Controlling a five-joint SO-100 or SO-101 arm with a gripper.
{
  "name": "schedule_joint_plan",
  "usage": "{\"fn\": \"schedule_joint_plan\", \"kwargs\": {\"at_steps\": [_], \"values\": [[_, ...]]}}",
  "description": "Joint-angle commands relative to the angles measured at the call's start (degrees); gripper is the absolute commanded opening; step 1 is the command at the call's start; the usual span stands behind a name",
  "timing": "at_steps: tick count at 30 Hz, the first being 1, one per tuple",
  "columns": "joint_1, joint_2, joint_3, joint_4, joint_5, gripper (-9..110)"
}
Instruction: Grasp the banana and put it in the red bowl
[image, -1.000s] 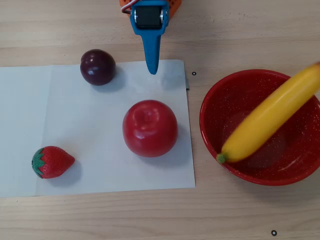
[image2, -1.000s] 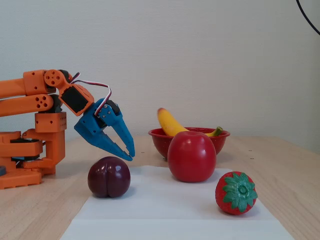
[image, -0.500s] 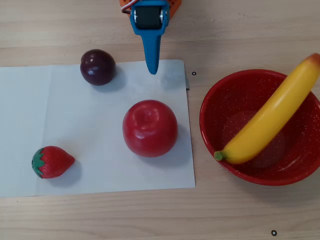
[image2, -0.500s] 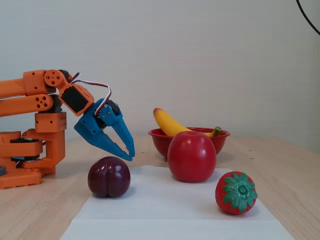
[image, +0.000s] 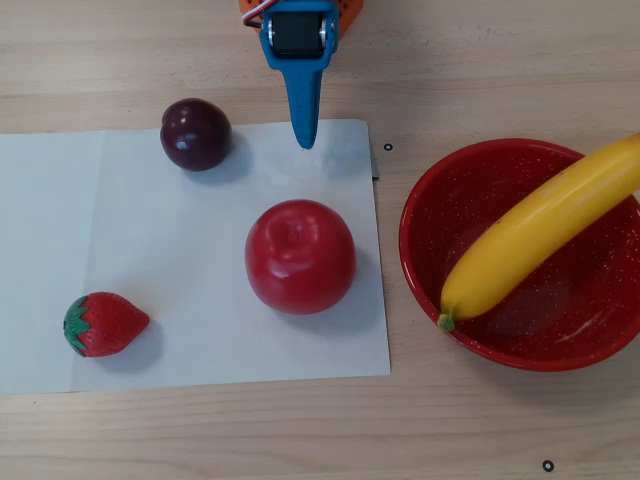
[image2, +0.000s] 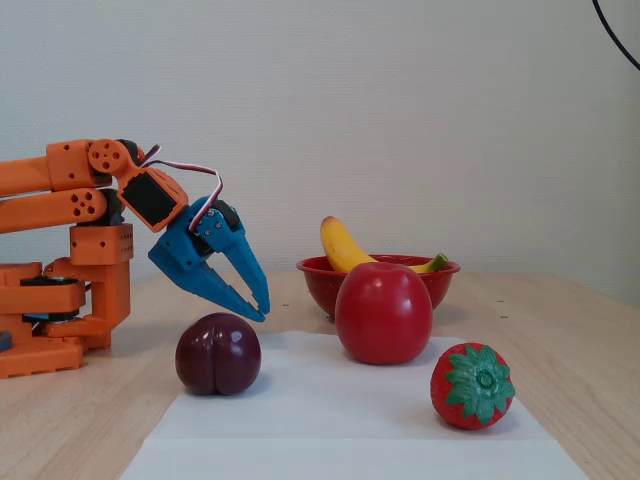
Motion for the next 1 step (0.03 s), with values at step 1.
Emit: {"fn": "schedule_joint_plan", "kwargs": {"at_steps": [1], "values": [[-0.4, 0.6, 0.9, 0.3, -0.9, 0]]}}
